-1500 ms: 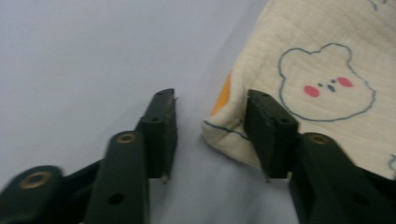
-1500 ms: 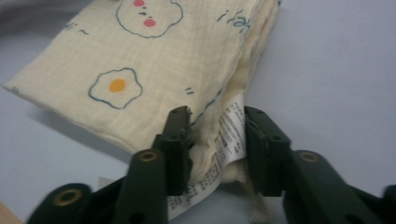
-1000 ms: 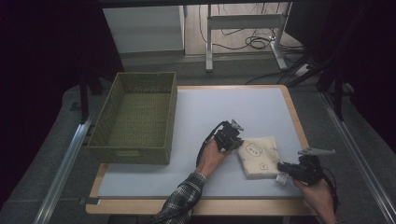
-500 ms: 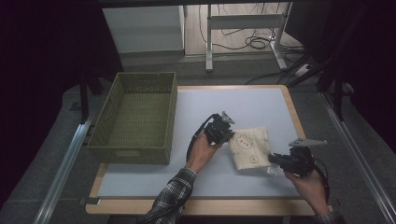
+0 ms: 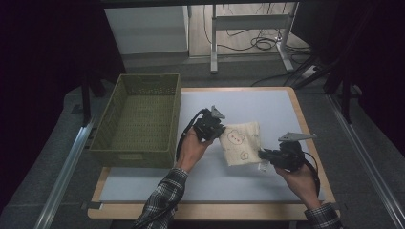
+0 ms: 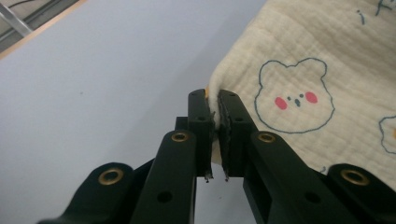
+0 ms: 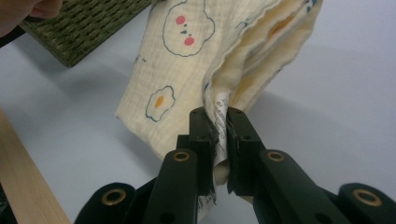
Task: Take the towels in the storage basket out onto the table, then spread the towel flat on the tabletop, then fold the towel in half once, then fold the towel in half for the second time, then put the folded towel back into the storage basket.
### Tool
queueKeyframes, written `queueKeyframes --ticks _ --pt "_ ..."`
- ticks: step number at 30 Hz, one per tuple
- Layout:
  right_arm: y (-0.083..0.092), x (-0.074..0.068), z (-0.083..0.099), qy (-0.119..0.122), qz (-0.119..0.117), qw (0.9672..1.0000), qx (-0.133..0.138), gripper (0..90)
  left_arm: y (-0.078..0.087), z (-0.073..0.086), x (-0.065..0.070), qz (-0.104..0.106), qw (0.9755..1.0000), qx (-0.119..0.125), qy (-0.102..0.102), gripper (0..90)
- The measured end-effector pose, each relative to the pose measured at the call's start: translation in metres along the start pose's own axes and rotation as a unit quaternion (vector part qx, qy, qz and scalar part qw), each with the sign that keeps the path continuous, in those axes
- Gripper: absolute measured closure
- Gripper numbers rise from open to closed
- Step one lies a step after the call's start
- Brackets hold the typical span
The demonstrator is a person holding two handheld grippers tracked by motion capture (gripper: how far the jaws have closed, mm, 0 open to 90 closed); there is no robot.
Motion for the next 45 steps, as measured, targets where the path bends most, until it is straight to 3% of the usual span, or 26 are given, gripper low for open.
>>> queueKeyframes --ticks 10,22,35,45 --pt "-0.014 -0.016 -0.019 0.014 -0.016 0.9998 0.004 82.3 0.024 0.002 -0.015 -0.019 0.9998 0.0 0.003 84.4" --pt "-0.026 -0.03 -0.046 0.015 -0.039 0.999 0.014 82.3 0.05 -0.002 -0.035 -0.046 0.9989 0.002 0.005 84.4" --pt "-0.041 -0.044 -0.075 0.023 -0.048 0.9983 0.025 82.2 0.073 -0.002 -0.061 -0.066 0.9974 0.019 0.022 84.5" --pt "-0.054 -0.052 -0.091 0.013 -0.059 0.9977 0.028 82.2 0.09 -0.002 -0.076 -0.081 0.9958 0.031 0.031 84.5"
Point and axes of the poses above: each handheld gripper's, and its own axes: y roughly backward along the jaws, z roughly out of its underside, x roughly to its right, the point moved 4 cm from there along -y, roughly forward along the jaws, and after that the axes turned 9 degrees about z, right-handed, at the moved point
